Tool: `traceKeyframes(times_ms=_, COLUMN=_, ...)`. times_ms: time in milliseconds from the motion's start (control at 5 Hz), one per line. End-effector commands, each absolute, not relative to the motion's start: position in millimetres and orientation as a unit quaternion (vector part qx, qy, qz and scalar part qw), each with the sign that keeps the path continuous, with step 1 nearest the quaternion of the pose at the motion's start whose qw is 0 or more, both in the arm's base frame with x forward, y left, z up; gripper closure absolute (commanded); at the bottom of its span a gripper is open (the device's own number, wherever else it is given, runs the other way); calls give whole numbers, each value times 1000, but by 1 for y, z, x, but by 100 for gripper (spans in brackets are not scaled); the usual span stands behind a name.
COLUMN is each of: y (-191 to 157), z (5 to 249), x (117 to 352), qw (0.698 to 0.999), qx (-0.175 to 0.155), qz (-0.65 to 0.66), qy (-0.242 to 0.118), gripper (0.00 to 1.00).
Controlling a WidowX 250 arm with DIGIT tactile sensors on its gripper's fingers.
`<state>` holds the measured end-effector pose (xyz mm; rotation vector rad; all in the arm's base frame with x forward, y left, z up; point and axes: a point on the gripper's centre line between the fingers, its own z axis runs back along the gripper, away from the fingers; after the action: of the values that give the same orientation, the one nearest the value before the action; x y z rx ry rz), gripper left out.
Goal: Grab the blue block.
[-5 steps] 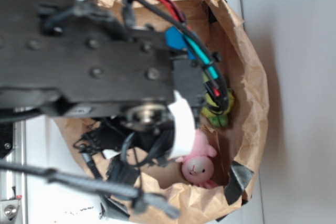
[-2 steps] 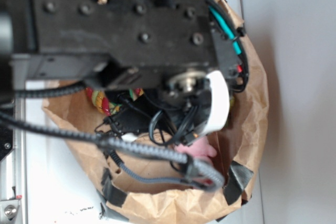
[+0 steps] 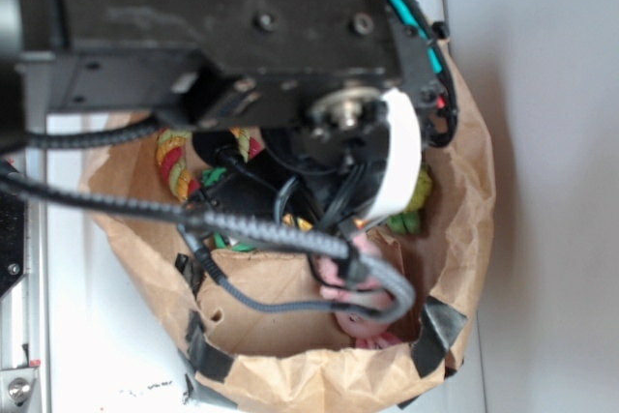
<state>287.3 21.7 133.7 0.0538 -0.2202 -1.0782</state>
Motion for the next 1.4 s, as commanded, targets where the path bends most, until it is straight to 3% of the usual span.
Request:
traceKeyframes(times_ms=0, y=20, z=119, x=291, qw=842, qx=50, qz=-525, qy=-112, gripper=0)
traceKeyframes(times_ms=400, y=25, z=104, x=300, qw=847, qx=69, qz=-518, qy=-95, gripper=0)
traceKeyframes(times_ms=800, y=33, z=111, x=304, qw=847, qx=80, qz=-514, qy=-109, gripper=0)
traceKeyframes(times_ms=1200, y=44, z=112, x=309, qw=866, qx=77, qz=-484, qy=-103, gripper=0)
